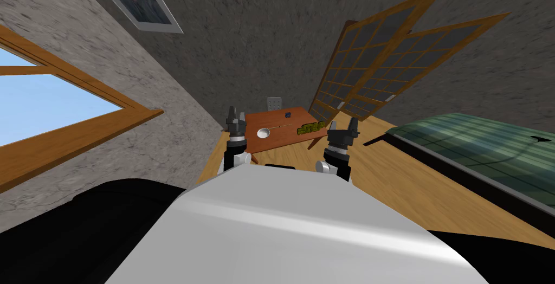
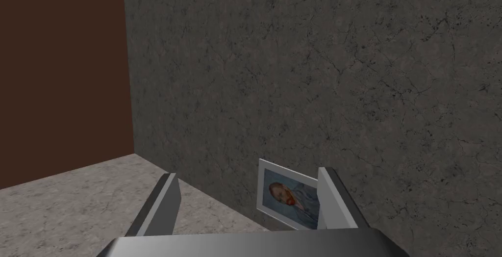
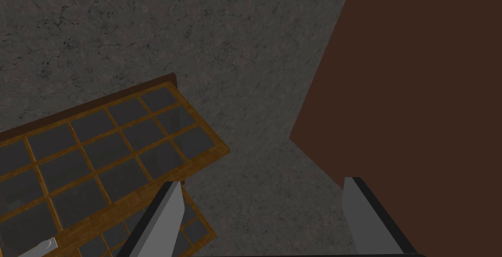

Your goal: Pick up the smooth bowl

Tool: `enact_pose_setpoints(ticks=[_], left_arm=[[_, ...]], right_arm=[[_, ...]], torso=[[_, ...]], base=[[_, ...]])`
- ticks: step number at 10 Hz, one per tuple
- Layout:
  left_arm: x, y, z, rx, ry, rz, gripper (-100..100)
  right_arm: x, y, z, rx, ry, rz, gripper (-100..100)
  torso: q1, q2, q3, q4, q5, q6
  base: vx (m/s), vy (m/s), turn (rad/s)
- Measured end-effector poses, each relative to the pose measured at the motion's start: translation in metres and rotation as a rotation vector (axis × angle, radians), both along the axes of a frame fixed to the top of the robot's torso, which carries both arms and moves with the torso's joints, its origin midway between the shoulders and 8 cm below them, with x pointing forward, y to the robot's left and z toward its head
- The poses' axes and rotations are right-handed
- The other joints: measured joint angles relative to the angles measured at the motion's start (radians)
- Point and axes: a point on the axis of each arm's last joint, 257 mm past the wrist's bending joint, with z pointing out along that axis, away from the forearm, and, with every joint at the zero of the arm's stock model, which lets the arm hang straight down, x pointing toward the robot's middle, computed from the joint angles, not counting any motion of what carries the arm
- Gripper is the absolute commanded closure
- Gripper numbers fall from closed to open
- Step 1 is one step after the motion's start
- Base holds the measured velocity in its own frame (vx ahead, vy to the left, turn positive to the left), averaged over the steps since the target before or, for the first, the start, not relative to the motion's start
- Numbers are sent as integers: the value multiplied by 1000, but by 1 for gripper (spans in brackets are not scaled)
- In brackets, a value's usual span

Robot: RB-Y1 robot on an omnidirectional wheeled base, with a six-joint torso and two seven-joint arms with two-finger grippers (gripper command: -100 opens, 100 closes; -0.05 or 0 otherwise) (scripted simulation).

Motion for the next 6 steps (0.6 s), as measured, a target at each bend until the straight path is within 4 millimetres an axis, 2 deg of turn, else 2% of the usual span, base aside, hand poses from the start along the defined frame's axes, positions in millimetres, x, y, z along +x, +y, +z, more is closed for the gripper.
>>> enact_pose_setpoints(ticks=[3,4,6], left_arm=[[8,0,-10,44,45,-21,-100],[13,-1,-19,55,72,-27,-100],[25,10,-35,72,130,-30,-100]], right_arm=[[0,0,0,0,0,0,0],[0,0,0,0,0,0,0],[0,0,0,0,0,0,0]], torso=[[-1,0,0,0,0,0],[-2,0,0,0,0,0],[-3,0,0,0,-1,0]], base=[[-5,-29,-19],[-2,-47,-33],[-7,-51,-36]])
